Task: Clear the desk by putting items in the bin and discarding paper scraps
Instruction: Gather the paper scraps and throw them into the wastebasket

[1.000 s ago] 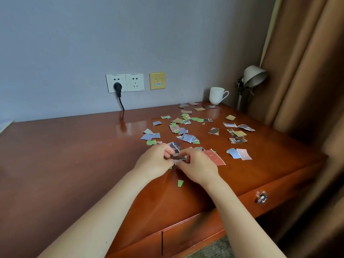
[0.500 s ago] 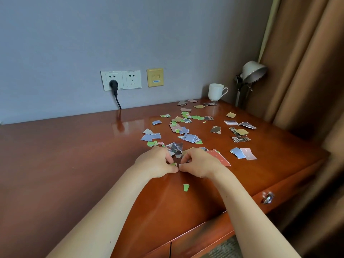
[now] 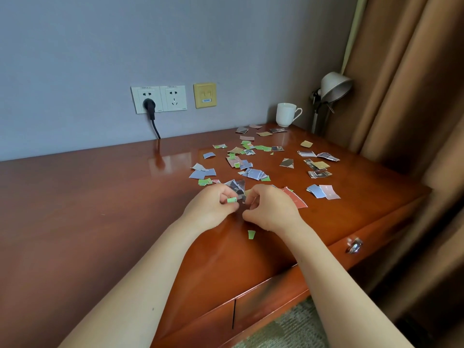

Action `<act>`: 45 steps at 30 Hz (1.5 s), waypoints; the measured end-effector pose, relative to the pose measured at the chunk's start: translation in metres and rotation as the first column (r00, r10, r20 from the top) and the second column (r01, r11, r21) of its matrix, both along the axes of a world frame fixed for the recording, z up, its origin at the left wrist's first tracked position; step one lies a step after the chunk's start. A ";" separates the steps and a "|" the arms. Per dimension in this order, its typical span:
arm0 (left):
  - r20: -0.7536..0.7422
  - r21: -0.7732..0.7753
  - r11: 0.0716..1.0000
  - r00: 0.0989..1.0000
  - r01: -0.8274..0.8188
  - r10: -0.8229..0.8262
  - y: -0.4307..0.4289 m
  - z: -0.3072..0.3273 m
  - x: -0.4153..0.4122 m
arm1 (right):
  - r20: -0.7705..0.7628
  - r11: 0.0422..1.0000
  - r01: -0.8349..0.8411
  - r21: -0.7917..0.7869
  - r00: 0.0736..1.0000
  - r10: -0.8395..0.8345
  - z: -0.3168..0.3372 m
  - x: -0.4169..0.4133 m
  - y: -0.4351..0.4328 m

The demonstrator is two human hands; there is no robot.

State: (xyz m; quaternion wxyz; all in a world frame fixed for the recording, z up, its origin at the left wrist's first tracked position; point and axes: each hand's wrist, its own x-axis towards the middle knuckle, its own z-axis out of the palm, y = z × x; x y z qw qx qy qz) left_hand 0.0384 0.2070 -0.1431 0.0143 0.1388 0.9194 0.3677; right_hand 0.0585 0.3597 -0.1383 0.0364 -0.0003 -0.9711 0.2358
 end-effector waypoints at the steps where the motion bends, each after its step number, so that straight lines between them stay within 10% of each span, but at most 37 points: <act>1: 0.031 0.062 0.998 1.000 -0.005 0.003 0.001 0.003 0.001 | -0.006 1.000 -0.007 0.023 1.000 0.007 0.002 0.002 0.000; 7: 0.488 0.483 0.855 0.869 -0.192 -0.081 0.003 0.016 0.009 | -0.076 0.999 0.041 -0.015 0.996 -0.042 0.001 0.007 0.004; 12: 0.383 0.149 0.983 0.910 0.110 -0.160 0.003 0.026 0.020 | -0.130 0.990 0.049 -0.130 0.989 -0.066 -0.003 0.013 0.010; 18: 0.221 -0.189 0.891 0.902 0.412 -0.371 0.002 0.023 0.025 | 0.020 0.996 0.050 -0.070 0.999 -0.049 -0.003 0.009 0.013; 41: 0.235 -0.155 0.910 0.909 0.385 -0.344 0.006 0.018 0.021 | 0.340 0.999 -0.032 0.001 0.940 0.030 0.023 0.010 0.007; 45: 0.415 0.155 0.969 0.877 0.195 -0.243 0.000 0.018 0.013 | 0.366 0.995 -0.029 -0.100 0.928 0.064 0.025 0.010 0.011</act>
